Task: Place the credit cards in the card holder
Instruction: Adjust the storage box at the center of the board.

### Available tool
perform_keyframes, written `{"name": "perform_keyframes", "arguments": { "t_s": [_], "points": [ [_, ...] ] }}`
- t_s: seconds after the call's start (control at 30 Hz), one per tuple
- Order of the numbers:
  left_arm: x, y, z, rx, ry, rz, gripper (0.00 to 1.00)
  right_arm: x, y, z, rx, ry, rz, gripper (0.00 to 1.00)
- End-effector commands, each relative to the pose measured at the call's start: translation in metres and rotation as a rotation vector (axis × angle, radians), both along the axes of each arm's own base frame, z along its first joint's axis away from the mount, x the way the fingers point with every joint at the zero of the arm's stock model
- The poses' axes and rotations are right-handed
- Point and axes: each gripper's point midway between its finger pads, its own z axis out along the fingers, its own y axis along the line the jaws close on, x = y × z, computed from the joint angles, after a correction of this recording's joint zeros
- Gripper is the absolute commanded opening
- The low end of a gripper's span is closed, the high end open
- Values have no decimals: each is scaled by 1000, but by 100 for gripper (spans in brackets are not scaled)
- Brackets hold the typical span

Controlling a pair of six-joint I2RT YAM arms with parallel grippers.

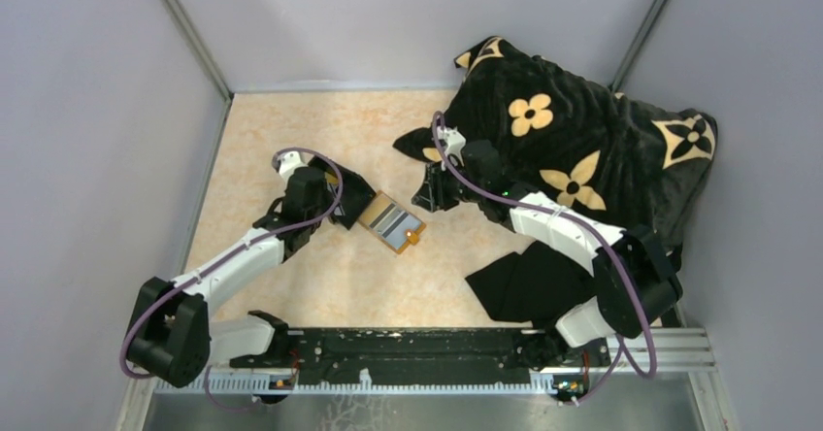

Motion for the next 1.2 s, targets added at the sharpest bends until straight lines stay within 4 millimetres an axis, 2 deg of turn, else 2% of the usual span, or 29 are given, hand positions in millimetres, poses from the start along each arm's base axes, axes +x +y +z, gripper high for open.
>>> {"name": "perform_keyframes", "arguments": {
  "t_s": [0.0, 0.17, 0.37, 0.5, 0.53, 0.67, 0.93, 1.17],
  "points": [
    [1, 21, 6, 128, 14, 78, 0, 5, 19, 24, 25, -81, 44, 38],
    [1, 36, 5, 212, 28, 127, 0, -4, 37, 11, -65, -86, 83, 38],
    [-2, 46, 1, 264, 50, 148, 0, -10, 60, -11, -156, -80, 82, 38],
    [-4, 53, 3, 301, 56, 173, 0, -23, 77, -23, -194, -79, 109, 38],
    [-4, 55, 4, 307, 57, 180, 0, -26, 81, -38, -222, -63, 116, 38],
    [-4, 58, 5, 322, 64, 201, 0, -37, 94, -57, -264, -48, 141, 38],
    [-5, 70, 13, 362, 57, 255, 0, -43, 100, -91, -320, -5, 146, 36],
    [-10, 76, 3, 390, 100, 287, 0, -44, 91, -115, -376, 23, 126, 35]
  ]
}}
